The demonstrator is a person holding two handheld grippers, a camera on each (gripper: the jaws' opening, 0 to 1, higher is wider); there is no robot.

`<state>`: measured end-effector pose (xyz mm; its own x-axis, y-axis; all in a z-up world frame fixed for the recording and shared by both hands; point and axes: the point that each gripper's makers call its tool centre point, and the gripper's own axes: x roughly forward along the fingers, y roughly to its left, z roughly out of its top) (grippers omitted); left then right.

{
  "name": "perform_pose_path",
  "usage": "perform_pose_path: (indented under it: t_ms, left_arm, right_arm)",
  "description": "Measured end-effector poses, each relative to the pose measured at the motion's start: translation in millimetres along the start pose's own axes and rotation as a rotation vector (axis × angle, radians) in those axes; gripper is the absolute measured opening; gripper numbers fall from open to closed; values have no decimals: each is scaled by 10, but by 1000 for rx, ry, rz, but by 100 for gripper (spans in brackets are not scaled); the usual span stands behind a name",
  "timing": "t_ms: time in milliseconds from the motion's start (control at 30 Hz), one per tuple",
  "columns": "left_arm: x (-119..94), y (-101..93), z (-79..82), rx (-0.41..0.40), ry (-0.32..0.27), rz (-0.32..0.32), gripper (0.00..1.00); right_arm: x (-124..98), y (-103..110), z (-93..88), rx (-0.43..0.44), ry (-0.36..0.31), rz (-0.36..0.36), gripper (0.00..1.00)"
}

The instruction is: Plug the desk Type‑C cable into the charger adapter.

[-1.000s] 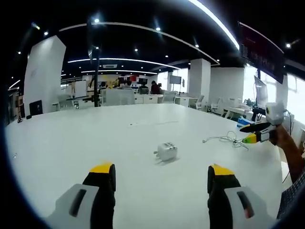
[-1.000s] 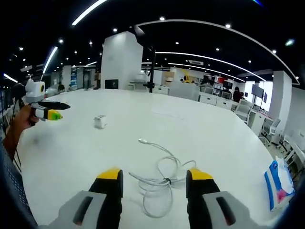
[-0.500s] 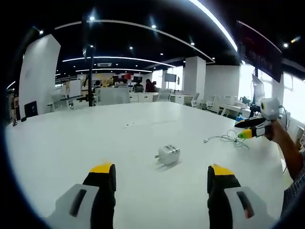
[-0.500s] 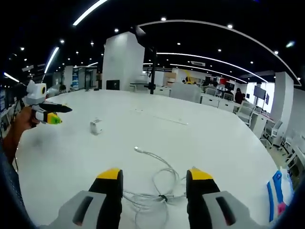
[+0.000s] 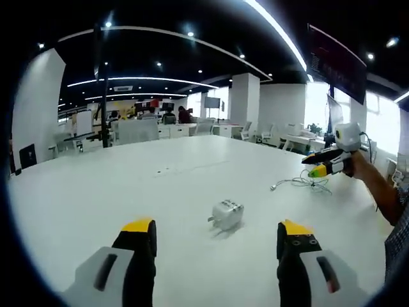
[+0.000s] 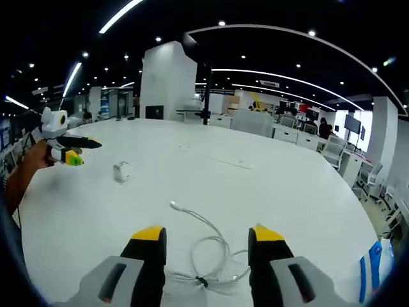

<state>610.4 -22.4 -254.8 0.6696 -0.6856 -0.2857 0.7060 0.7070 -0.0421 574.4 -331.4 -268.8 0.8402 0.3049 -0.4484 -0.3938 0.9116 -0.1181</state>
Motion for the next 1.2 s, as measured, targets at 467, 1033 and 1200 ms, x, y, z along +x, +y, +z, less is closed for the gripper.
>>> perform_pose_path:
  t_ms: [467, 1033, 1200]
  left_arm:
    - [334, -107, -68, 3, 32, -170, 76]
    - [647, -207, -162, 40, 53, -321, 71]
    - [701, -218, -135, 76, 51, -369, 68]
  right_arm:
    - [198, -57, 106, -66, 21, 36, 53]
    - [411, 53, 40, -102, 33, 168, 52]
    - [442, 184, 42, -78, 16, 283, 51]
